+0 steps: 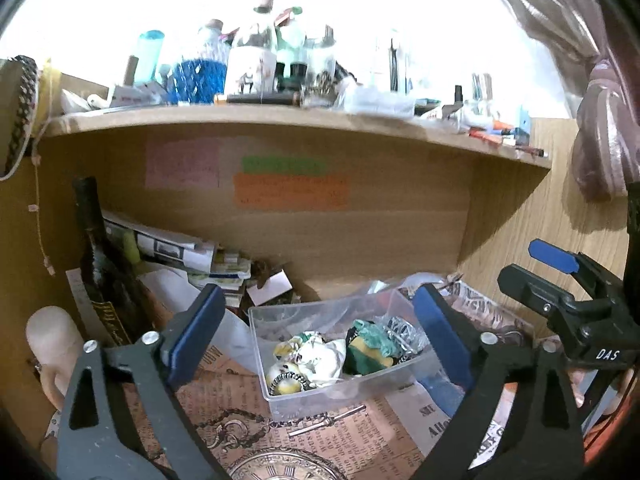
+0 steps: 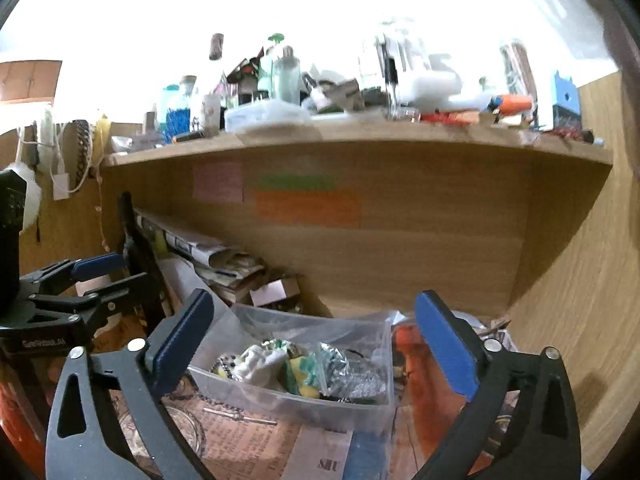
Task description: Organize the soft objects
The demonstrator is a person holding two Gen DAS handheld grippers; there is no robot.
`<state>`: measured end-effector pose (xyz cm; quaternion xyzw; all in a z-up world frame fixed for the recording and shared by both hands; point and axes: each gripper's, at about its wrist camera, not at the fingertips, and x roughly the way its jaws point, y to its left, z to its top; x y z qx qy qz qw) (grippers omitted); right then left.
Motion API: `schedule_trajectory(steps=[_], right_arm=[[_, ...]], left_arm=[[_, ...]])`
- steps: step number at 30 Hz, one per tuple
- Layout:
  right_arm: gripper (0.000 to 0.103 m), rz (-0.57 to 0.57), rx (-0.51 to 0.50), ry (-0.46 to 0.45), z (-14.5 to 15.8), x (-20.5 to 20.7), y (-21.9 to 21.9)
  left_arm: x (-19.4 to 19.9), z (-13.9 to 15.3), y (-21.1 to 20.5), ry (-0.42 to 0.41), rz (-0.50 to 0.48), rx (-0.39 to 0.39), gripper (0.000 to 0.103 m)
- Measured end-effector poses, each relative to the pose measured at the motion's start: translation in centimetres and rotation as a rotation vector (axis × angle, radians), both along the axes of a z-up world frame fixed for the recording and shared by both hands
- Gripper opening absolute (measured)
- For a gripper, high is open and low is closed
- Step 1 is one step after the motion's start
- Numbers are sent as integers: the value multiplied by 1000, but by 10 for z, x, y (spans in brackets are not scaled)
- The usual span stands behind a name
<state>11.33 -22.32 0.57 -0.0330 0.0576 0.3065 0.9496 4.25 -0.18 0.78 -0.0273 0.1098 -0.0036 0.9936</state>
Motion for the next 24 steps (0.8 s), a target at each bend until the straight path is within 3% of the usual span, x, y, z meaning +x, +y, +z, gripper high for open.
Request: schedule_trajectory(steps=[24], right_arm=[[103, -10, 34, -9, -2, -18, -11]], left_arm=[[-19, 2, -8, -28, 12, 5, 102]])
